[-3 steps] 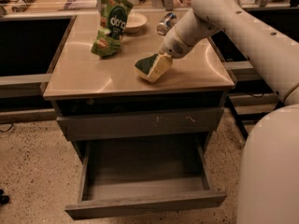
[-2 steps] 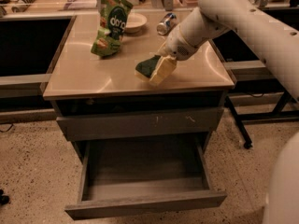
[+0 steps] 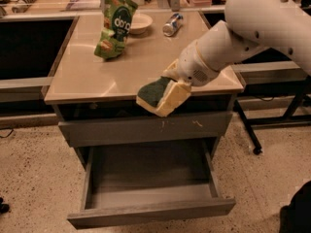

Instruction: Place sponge into middle drawer

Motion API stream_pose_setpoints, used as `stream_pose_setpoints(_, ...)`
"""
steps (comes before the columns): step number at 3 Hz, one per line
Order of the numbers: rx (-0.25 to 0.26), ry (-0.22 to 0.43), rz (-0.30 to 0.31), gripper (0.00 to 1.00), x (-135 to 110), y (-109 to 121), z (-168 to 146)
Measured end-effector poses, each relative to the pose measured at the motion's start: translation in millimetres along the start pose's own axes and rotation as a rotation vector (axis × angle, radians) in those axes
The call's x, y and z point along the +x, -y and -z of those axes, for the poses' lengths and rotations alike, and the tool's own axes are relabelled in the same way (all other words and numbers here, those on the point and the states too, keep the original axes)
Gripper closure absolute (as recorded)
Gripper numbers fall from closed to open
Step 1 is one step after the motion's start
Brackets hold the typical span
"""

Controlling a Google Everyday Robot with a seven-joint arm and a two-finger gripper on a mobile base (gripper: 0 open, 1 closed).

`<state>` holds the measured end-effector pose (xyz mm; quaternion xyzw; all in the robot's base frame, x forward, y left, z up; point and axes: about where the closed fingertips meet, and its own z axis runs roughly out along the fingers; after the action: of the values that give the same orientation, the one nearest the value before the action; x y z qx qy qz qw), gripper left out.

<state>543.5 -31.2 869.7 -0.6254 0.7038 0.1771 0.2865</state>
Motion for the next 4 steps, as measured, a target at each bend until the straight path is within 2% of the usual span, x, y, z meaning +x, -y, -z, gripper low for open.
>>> stream_pose_setpoints(1,0.001,0.002,0.001,1.00,-1.1,1.1,0.0)
stream_pose_setpoints(2,-0.031,-0.012,0.000,1.00,13.3,-8.7,-15.3)
stream_pose_setpoints(3,-0.044,0.014,0.010,1.00,27.0,-32.8,-34.0)
stream_pose_setpoints(4,-0.052,0.011,-0.033,1.00,77.5,-63.6,-85.3)
